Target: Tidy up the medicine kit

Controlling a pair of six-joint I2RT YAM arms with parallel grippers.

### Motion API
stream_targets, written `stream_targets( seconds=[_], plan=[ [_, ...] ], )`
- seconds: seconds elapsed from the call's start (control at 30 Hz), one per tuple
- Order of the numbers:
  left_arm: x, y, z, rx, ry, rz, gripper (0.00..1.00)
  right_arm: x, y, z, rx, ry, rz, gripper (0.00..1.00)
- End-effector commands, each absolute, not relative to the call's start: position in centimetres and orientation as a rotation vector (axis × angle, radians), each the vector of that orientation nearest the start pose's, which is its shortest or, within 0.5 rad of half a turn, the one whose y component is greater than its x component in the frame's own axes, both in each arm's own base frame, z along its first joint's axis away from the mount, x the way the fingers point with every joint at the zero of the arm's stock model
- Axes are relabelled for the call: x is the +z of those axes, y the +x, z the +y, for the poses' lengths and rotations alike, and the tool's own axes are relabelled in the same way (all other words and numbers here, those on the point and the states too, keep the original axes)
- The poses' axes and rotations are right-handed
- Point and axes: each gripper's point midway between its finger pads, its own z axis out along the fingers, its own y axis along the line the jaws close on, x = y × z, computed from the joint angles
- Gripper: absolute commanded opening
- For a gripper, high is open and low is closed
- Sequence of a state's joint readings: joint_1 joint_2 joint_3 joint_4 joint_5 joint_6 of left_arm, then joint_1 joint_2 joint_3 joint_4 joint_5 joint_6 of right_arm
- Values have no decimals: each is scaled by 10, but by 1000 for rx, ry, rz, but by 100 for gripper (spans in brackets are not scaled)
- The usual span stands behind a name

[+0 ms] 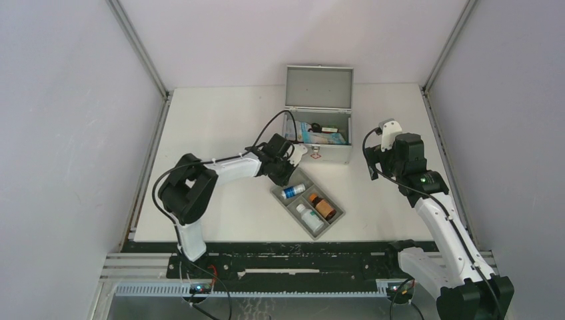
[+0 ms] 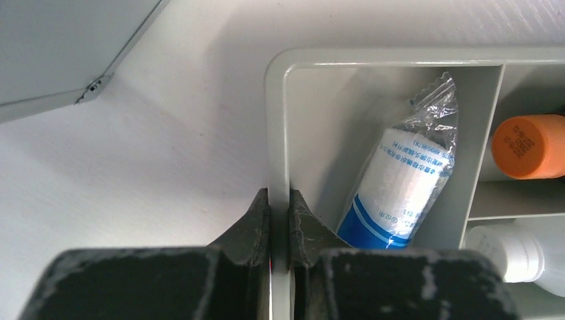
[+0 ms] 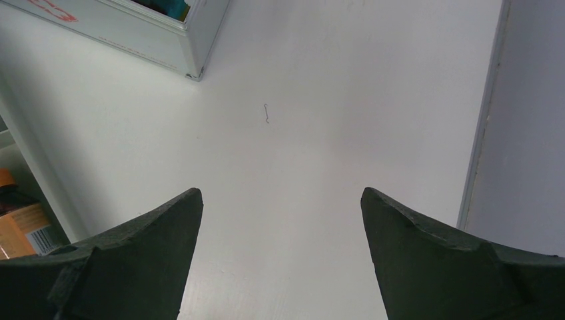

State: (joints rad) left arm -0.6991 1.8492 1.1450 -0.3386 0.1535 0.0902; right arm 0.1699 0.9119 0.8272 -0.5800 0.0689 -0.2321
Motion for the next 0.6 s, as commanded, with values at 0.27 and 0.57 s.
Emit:
stream_targets(
  seconds=[0.27,0.57],
  plan=[
    [124,297,-287,-548,966,2340,0,185,282,28,-102,-413,2158,88],
    [192,319,-287,-699,742,2301,0,185,283,28,-109,-407,2159,88]
  ],
)
